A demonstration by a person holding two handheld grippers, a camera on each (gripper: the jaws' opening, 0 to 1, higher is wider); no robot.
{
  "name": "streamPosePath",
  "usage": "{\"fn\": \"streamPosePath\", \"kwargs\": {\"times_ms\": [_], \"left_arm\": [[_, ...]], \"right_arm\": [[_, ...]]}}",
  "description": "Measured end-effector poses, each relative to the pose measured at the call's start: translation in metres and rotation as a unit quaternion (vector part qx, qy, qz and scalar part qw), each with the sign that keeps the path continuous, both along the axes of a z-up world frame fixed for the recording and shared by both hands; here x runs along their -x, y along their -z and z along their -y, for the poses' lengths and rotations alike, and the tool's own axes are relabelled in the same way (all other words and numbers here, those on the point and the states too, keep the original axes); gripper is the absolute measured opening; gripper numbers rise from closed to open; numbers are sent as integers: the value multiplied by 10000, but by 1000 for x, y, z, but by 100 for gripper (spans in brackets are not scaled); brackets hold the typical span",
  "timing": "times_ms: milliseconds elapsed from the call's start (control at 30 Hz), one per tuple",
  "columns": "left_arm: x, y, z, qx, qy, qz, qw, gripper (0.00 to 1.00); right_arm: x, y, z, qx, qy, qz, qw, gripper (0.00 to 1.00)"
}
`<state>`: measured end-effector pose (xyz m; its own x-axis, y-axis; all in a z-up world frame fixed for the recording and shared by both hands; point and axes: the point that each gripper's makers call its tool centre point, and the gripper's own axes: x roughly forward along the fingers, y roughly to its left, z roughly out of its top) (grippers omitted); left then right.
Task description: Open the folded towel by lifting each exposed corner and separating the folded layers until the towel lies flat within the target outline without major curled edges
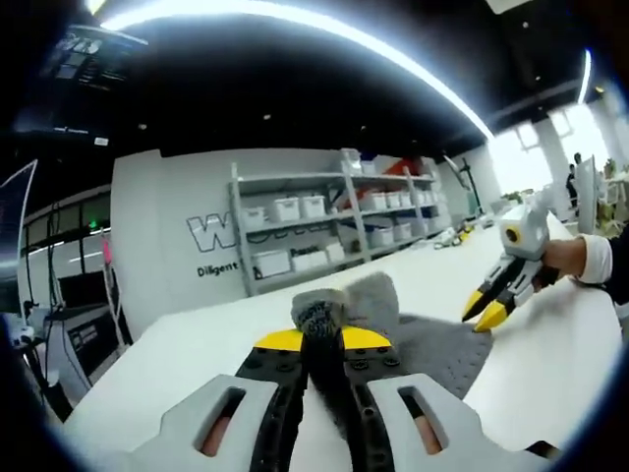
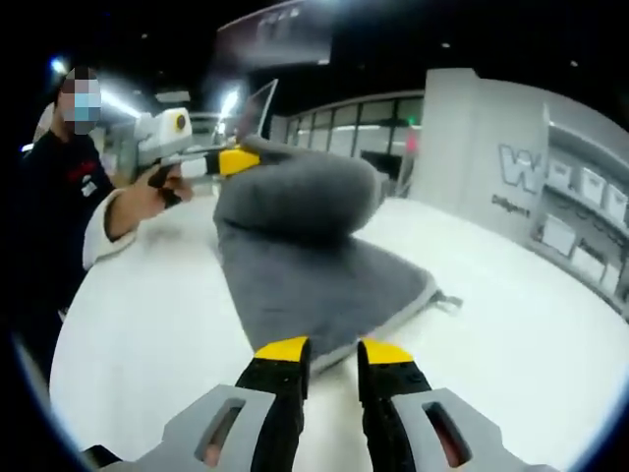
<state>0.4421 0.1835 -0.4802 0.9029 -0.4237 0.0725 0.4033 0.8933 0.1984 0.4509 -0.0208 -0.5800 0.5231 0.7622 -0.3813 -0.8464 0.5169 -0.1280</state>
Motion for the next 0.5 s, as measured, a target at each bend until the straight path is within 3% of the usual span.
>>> {"fn": "streamPosePath", "kwargs": {"times_ms": [500], "left_arm": [[1, 12, -44, 51, -325, -164, 9993, 10]], "right_arm": [[3, 0, -2, -104, 14, -99, 9999, 18]]}}
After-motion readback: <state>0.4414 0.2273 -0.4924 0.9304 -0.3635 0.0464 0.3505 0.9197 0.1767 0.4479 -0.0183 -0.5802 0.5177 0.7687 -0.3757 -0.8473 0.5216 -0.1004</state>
